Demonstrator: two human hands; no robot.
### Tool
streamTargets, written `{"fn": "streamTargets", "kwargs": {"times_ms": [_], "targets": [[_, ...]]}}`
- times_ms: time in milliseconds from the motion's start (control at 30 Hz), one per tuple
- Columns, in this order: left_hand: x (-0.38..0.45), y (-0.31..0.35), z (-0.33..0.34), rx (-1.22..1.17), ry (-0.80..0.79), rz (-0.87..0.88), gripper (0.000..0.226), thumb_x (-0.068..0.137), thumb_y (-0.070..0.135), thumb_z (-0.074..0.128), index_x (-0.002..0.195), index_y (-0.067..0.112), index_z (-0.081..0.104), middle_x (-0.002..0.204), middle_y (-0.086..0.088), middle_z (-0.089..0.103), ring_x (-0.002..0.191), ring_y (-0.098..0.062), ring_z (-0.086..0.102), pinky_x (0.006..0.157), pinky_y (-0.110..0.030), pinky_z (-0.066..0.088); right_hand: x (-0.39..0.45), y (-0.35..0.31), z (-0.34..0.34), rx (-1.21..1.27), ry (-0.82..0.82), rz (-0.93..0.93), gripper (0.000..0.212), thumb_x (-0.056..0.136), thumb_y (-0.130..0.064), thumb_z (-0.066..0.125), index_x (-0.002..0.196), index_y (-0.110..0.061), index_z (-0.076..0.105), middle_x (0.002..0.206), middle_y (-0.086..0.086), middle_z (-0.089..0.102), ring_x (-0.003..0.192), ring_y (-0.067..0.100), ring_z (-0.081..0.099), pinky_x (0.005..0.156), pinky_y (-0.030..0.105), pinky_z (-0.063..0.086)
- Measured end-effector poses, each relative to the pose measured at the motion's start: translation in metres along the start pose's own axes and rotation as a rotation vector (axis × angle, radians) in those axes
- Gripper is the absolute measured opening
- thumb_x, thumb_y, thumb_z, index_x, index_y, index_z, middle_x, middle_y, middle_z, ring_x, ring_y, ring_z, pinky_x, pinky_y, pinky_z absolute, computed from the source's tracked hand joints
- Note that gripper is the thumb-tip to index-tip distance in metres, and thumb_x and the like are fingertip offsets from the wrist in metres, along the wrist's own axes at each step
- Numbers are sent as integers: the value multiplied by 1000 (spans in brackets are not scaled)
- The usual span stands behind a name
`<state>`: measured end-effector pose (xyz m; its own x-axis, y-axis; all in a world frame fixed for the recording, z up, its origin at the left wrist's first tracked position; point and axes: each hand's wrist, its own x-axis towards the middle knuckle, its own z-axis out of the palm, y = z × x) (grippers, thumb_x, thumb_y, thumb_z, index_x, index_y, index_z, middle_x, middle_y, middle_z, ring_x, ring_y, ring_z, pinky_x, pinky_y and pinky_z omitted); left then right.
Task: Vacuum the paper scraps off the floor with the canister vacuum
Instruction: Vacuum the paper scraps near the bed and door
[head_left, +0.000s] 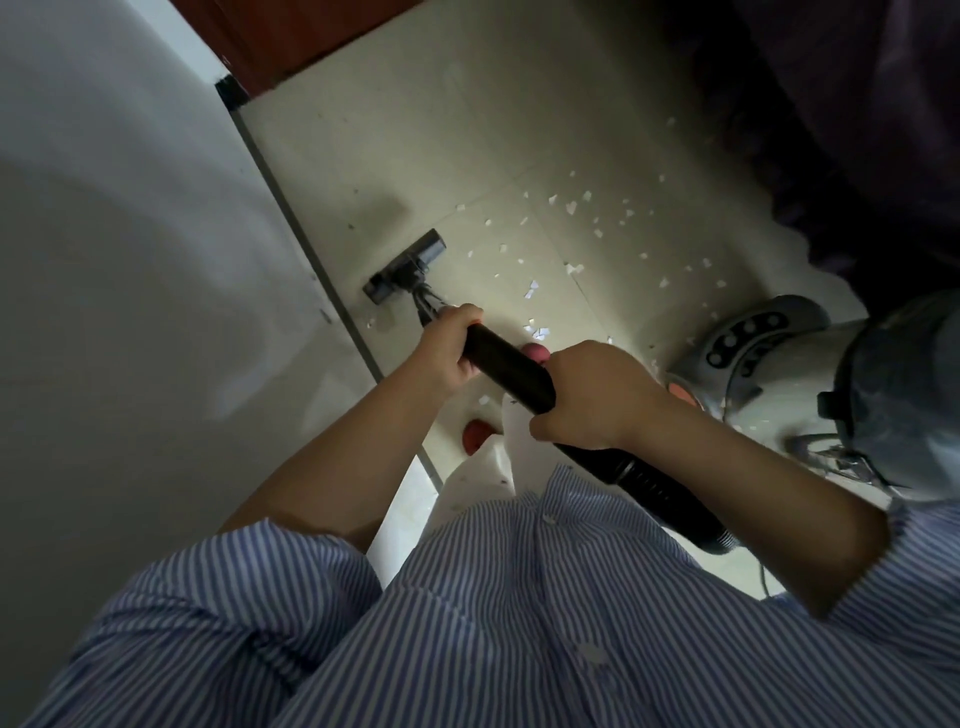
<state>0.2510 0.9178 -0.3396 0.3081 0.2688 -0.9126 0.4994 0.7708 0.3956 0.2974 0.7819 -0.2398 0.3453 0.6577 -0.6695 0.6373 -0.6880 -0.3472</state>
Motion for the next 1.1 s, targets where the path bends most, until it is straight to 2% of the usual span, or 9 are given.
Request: {"fn": "streamTargets", "kwargs": {"times_ms": [100,167,300,400,600,700,800,900,1100], "targets": [[9,-4,-10,17,34,-5,19,94,9,48,76,13,42,72,-3,41,63,-11,46,45,-19,48,7,-1,14,39,9,-13,29,77,-33,65,72,-11,47,61,-1,39,67,21,44,48,19,20],[14,-9,-15,29,60,-5,19,94,9,48,76,13,41,71,-3,42,63,-11,46,47,-20,47,13,-1,23,69,-5,-3,35,77,-33,65,63,-14,39,63,-1,40,59,18,42,48,22,21],[18,-23,-18,-13,86,-27,20,92,10,49,74,12,41,70,-4,42,62,-12,47,51,-24,44,17,4,32,53,-41,-6,38,76,-33,66,59,-17,35,63,-1,41,55,15,41,53,27,32],[16,-37,-12,-53,92,-66,19,91,14,50,73,11,43,71,-5,43,63,-15,48,54,-26,44,12,9,27,18,-87,-13,43,76,-33,67,57,-17,32,60,-1,39,51,11,36,47,25,27],[8,-64,2,-222,81,-70,20,91,13,54,74,12,44,72,-4,44,65,-13,48,58,-24,45,-5,25,22,-134,-78,-65,36,77,-30,61,58,-17,32,61,-1,39,56,16,42,46,23,26],[-1,-72,21,-252,72,-61,22,91,12,53,72,13,43,69,-3,42,61,-11,46,52,-20,44,-21,42,15,-178,-45,-67,33,76,-31,61,60,-17,35,61,-1,40,64,20,46,46,23,23],[-12,-76,41,-259,28,-22,24,92,12,51,69,14,42,67,-1,40,60,-10,44,45,-17,43,-38,57,9,-194,-11,-61,32,75,-30,61,60,-17,37,61,-2,41,56,15,42,45,23,23],[-19,-81,56,-276,16,23,20,91,10,51,73,12,44,67,-3,41,62,-12,45,59,-22,44,-52,67,8,-185,18,-65,34,75,-29,62,59,-16,35,61,-1,41,51,10,36,45,23,24],[-20,-79,72,-149,77,86,14,89,9,52,77,13,47,69,-3,45,62,-13,47,57,-23,42,-56,84,23,-71,44,-28,36,77,-28,63,60,-16,33,60,-2,38,52,11,34,45,22,25]]}}
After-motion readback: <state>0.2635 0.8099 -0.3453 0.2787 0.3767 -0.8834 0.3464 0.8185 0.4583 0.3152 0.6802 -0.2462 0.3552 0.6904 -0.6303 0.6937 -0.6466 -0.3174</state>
